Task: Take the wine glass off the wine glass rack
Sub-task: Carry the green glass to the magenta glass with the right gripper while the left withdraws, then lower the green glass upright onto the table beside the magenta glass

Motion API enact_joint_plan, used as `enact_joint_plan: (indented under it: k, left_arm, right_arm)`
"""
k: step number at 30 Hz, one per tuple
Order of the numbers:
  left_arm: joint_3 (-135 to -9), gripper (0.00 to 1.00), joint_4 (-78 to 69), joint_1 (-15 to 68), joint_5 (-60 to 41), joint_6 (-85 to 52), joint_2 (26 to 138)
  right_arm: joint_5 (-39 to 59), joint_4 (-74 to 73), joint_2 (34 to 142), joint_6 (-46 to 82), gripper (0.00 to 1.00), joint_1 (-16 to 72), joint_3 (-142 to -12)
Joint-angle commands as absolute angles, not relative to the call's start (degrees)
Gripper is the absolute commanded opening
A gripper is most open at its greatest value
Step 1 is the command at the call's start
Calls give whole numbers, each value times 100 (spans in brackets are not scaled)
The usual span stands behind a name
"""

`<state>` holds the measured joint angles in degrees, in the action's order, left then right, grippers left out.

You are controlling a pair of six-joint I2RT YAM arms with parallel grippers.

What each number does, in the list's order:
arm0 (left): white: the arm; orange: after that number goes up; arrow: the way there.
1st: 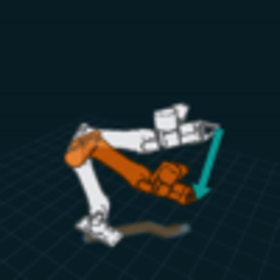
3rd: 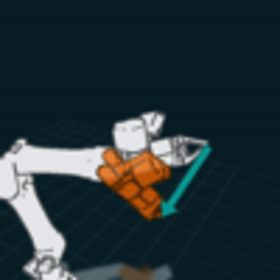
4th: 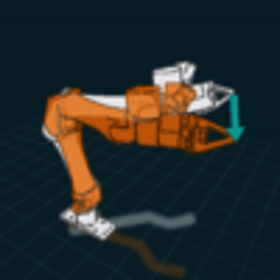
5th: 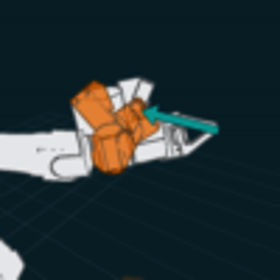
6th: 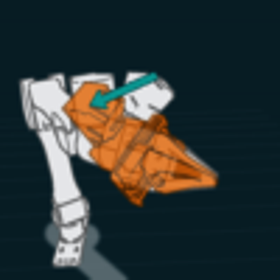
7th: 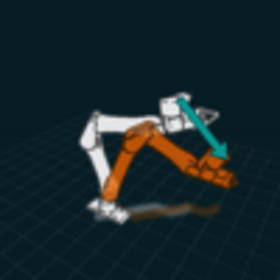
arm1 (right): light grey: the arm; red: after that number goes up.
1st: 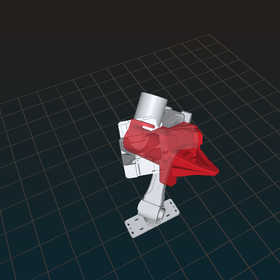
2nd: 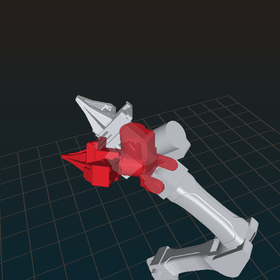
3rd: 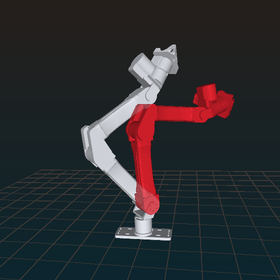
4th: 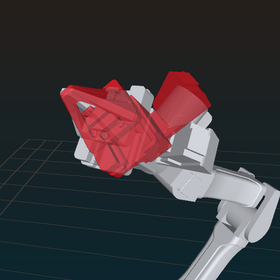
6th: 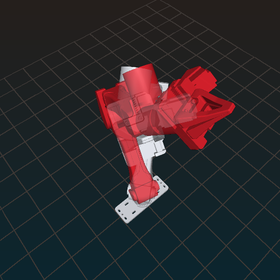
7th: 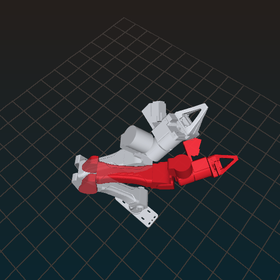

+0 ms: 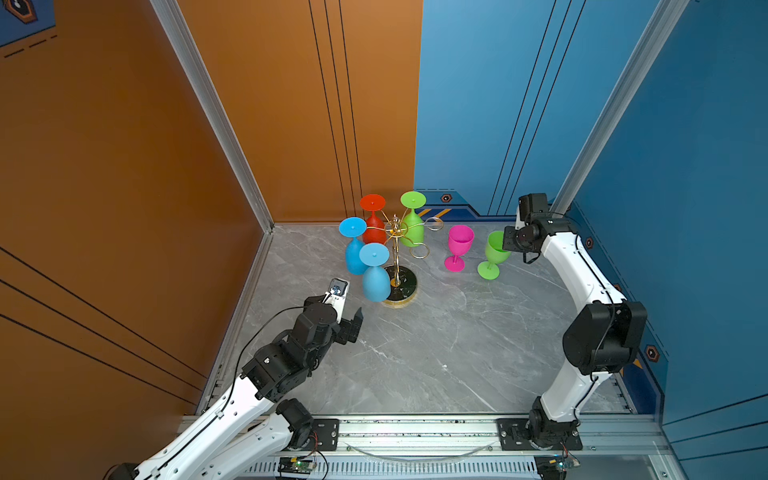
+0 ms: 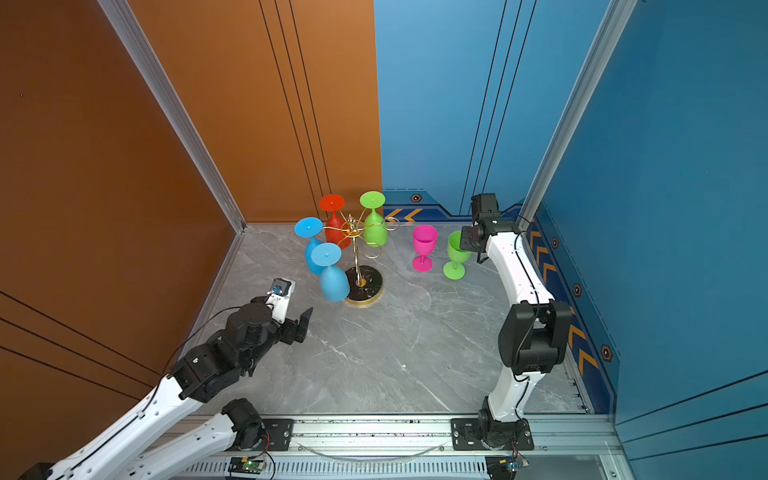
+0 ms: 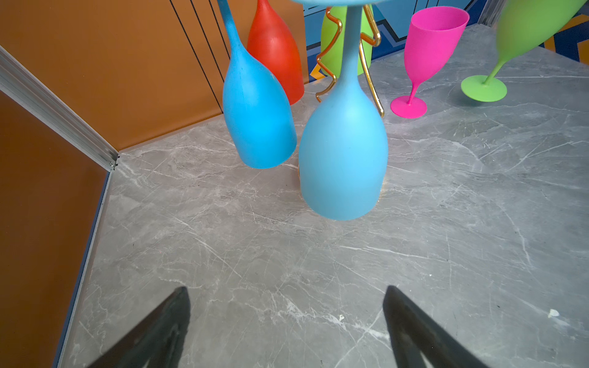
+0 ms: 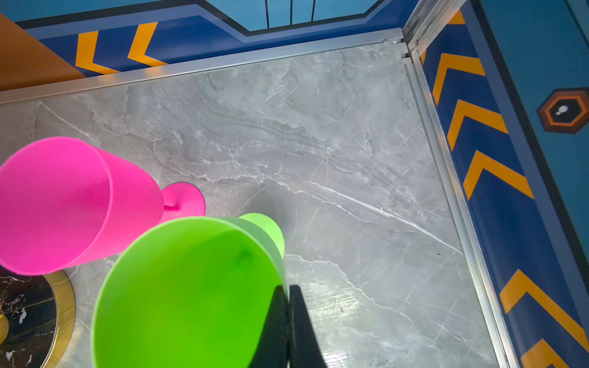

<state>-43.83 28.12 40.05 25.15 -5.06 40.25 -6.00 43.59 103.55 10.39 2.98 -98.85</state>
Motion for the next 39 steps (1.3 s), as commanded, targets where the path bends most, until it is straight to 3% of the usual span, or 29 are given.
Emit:
enact_joint_plan:
  k: [1,16,34,39]
  left_arm:
    - [-4493,95,2821,3925,2371,-580,4000]
    - [-4450,95,2781,3920,2404,-527,3964]
    - [-4456,96,2771,3915,2380,-481,4017]
    - [-4457,96,2771,3915,2367,-479,4018]
  right_arm:
    - [-464,4140,10559,1133,0,281,-10193]
    - [-452,4139,11480,1343,0,290,-11033]
    - [-329,4156,11741,1485,0,308,-11127]
    - [-308,4167,11760,1520,12,316,-11127]
